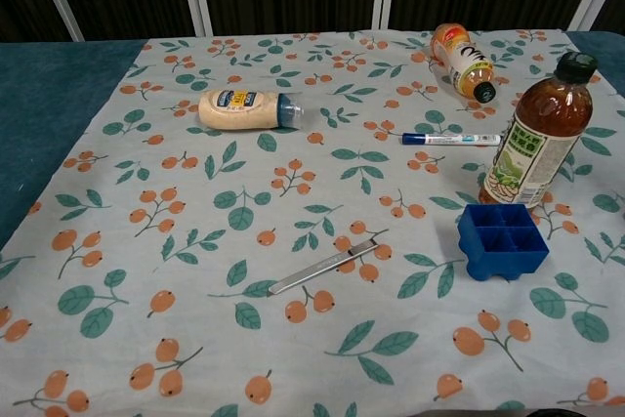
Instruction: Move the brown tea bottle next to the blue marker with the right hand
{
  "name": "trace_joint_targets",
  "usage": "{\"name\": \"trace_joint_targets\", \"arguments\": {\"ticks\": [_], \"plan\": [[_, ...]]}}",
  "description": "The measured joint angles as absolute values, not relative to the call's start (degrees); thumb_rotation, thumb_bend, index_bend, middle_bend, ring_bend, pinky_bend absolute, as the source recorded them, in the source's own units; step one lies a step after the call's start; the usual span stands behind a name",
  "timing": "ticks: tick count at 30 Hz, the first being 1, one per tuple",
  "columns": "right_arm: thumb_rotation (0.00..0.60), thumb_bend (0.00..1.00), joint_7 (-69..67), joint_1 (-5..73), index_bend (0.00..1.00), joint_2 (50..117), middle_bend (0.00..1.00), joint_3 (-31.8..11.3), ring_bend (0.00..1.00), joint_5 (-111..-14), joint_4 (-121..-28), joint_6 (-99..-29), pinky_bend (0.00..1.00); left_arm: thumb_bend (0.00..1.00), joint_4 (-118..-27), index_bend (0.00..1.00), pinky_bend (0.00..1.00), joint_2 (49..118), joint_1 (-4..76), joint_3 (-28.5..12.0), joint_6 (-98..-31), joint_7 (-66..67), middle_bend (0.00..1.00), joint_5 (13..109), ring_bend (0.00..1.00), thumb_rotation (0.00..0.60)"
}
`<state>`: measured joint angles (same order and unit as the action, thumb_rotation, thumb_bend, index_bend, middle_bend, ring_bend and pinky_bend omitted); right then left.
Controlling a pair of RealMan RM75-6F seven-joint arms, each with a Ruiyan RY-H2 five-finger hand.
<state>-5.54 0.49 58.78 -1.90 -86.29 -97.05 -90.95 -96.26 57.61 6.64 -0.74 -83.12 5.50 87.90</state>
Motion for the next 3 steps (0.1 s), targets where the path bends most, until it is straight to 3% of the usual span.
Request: {"name": "trace_joint_targets", "arguments": {"ticks": [3], "plan": [[0.600, 0.06, -4.96, 0.22, 0.09, 61.44, 0.04, -1.22, 0.09, -87.14, -93.78, -91.00, 0.12, 0.37, -95.90, 0.10, 0.07, 57.77, 6.61, -0.72, -83.54, 5.15, 0.00, 88.40, 0.01, 0.600]]}}
